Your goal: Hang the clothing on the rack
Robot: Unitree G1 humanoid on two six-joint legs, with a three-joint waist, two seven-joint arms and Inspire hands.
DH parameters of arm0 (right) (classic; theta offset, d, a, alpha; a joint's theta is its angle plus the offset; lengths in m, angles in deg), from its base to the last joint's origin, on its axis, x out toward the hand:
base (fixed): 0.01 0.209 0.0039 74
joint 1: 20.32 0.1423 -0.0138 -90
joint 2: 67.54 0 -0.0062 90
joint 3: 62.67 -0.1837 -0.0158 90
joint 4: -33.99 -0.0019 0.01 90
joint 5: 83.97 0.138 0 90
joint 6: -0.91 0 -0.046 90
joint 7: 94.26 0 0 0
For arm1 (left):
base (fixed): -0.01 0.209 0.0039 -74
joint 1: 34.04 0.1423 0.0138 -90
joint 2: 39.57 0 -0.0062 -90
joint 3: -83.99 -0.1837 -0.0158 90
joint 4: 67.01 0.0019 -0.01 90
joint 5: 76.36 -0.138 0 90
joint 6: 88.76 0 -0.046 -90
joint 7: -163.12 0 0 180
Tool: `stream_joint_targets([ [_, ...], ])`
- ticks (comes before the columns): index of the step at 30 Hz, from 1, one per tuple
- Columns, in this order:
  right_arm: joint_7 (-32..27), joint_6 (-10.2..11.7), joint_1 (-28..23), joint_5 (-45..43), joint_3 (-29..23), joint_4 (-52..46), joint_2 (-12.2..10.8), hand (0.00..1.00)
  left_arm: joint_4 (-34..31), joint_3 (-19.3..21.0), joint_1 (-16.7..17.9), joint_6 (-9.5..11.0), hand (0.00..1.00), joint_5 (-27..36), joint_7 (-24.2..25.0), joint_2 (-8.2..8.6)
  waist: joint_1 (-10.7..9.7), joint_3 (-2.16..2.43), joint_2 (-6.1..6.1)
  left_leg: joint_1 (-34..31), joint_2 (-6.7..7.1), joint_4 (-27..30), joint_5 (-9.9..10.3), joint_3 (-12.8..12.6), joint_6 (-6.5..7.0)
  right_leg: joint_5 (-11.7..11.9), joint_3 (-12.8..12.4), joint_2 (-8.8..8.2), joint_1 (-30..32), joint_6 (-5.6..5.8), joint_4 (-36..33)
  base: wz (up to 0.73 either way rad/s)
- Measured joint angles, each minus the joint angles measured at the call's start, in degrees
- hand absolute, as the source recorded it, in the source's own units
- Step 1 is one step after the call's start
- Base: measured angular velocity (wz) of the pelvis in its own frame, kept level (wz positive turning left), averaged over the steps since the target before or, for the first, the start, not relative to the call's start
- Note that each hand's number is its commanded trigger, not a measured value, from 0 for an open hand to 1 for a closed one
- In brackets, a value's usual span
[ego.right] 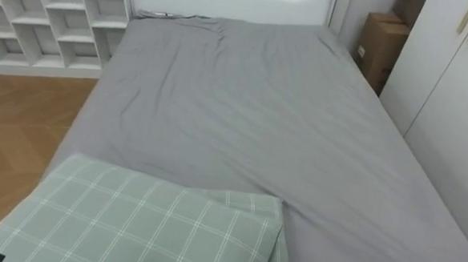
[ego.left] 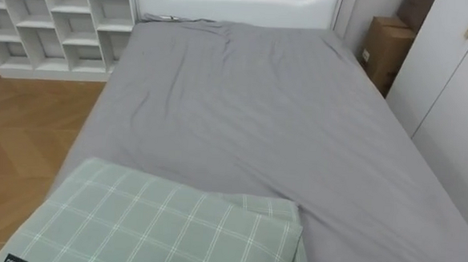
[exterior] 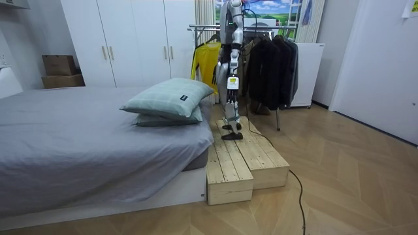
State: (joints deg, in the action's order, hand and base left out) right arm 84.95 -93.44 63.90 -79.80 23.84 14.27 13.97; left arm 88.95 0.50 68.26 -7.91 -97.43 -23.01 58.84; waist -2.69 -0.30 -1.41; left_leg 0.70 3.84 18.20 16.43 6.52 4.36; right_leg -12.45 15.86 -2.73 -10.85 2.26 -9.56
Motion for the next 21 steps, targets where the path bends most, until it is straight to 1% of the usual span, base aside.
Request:
stream_joint_targets([
  [4,0.18,0.08,0.28,0.03,0.09,0.95,0.45,0.0,-0.38,-1.09,0.03,-0.08,0.0,-1.18,0.0,0.01,0.04,0.03,0.37,-0.02,0.0,0.12,0.0,0.09,0.0,0.0,-0.06,0.04,-0.07,0.0,-0.01,0.01],
  [9,0.19,0.12,0.2,1.25,0.1,1.61,0.85,0.0,-0.71,-1.18,0.04,-0.1,0.0,-1.2,0.0,0.02,-0.12,-0.03,0.78,-0.02,0.15,0.24,-0.01,0.13,-0.02,0.0,-0.04,0.05,-0.21,0.0,0.01,0.0],
  [21,0.62,0.1,0.18,2.67,-0.03,2.61,0.93,0.0,-0.82,-1.25,-0.29,-0.1,0.0,-1.21,0.0,0.02,-0.56,-0.06,0.81,-0.02,0.13,0.22,-0.03,0.1,-0.05,0.0,-0.01,0.05,-0.17,0.0,0.01,0.0],
])
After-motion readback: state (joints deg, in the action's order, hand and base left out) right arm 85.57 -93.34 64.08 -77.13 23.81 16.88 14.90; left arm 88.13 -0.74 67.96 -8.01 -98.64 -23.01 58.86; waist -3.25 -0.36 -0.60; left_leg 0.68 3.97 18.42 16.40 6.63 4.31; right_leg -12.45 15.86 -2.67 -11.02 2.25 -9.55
